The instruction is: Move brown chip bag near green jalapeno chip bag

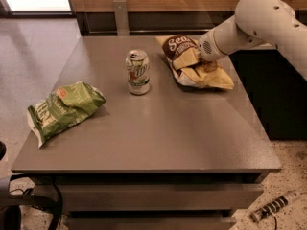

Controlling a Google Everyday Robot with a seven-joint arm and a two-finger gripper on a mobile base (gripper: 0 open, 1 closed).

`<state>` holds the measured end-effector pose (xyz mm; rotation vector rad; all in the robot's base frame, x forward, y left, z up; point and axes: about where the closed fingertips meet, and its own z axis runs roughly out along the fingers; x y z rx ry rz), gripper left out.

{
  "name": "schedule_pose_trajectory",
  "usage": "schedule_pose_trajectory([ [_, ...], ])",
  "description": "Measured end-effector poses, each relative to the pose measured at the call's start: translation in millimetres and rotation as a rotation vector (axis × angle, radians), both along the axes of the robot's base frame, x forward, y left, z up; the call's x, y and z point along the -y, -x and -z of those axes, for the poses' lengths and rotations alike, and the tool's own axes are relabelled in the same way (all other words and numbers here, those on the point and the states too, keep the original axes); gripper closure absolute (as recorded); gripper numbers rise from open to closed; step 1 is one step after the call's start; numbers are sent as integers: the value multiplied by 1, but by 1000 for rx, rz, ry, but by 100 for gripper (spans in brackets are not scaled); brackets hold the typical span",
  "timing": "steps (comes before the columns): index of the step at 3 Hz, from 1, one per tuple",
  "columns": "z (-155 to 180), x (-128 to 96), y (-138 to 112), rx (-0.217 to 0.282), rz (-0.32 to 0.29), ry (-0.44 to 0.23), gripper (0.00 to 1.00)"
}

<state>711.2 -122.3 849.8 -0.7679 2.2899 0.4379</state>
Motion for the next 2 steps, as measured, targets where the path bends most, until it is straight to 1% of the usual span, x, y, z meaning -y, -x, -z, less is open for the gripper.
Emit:
schedule_pose_trajectory([
  [1, -1, -1, 0, -1, -1, 0, 93],
  [2, -4, -1, 0, -1, -1, 0, 100],
])
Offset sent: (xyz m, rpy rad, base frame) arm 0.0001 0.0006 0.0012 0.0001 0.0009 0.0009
